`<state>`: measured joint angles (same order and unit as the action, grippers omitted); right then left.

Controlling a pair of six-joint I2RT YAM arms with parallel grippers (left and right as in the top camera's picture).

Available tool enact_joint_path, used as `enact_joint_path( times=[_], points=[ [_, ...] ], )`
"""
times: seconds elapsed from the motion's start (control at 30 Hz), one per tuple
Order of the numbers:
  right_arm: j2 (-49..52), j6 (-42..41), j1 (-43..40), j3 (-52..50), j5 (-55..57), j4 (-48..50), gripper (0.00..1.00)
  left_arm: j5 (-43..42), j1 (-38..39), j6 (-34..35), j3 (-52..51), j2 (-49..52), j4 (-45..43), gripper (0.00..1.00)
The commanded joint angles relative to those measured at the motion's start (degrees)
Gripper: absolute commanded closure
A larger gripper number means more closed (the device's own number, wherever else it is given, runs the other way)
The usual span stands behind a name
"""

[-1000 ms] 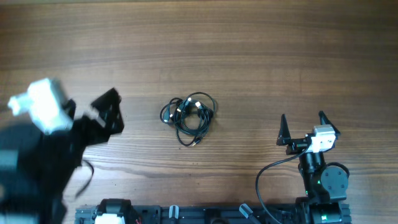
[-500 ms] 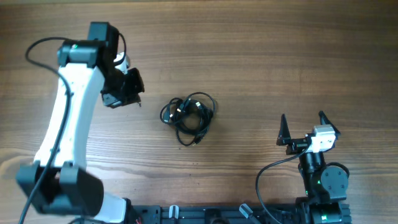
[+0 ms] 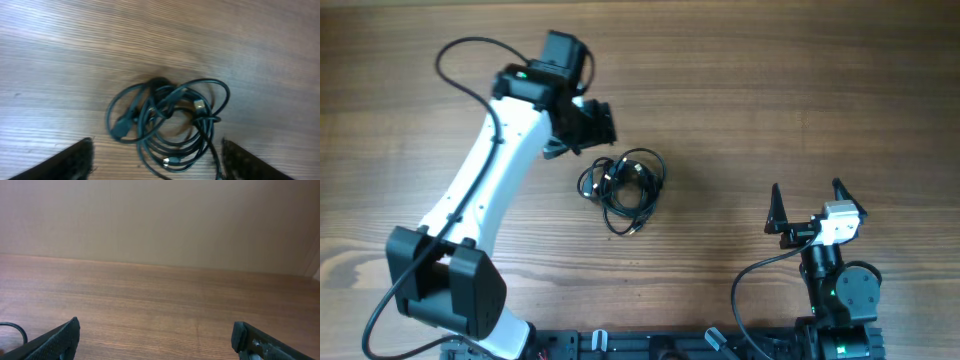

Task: Untangle cables
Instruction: 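Raise the left arm and move its gripper over the black cable bundle, then lower the left gripper onto a cable loop in the bundle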

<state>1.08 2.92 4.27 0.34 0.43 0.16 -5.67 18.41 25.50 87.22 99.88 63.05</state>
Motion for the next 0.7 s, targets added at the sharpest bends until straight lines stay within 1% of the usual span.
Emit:
enact_joint_path(
  times=[0.0, 0.13, 0.2, 0.3, 0.33, 0.37, 0.43, 0.57, 0.63, 0.67],
  points=[
    [-0.04, 0.50, 0.28, -0.02, -0.46, 0.17, 0.00, 1.05, 5.40, 0.90, -4.59, 0.44, -3.17, 0.08],
    [-0.04, 0.50, 0.28, -0.02, -0.46, 0.17, 0.00, 1.05, 8.74, 0.92, -7.56, 0.44, -6.67, 0.04],
    [-0.04, 0.52, 0.28, -0.02, -0.46, 0.17, 0.00, 1.05, 10.12, 0.92, -9.03, 0.44, -8.63, 0.00],
    [-0.04, 0.50, 0.28, -0.02, -0.46, 0.17, 0.00, 1.07, 11.45, 1.03, -11.21, 0.44, -11.15, 0.00],
    [-0.04, 0.50, 0.28, -0.02, -0.46, 0.17, 0.00, 1.27, 11.65, 2.38, -11.89, 0.44, -11.82, 0.00],
    [-0.04, 0.50, 0.28, -0.02, -0.46, 0.17, 0.00, 1.29, 11.69, 3.48, -12.63, 0.44, -12.63, 0.01],
    [-0.04, 0.50, 0.28, -0.02, -0.46, 0.17, 0.00, 1.29, 11.69, 3.74, -14.60, 0.44, -14.80, 0.07],
    [-0.04, 0.50, 0.28, -0.02, -0.46, 0.17, 0.00, 1.27, 11.69, 3.76, -17.42, 0.44, -18.05, 0.09],
    [-0.04, 0.50, 0.28, -0.02, -0.46, 0.17, 0.00, 1.29, 11.69, 3.74, -18.36, 0.44, -19.06, 0.14],
    [-0.04, 0.52, 0.28, -0.02, -0.46, 0.17, 0.00, 1.31, 11.69, 3.74, -18.60, 0.44, -19.37, 0.15]
  ],
)
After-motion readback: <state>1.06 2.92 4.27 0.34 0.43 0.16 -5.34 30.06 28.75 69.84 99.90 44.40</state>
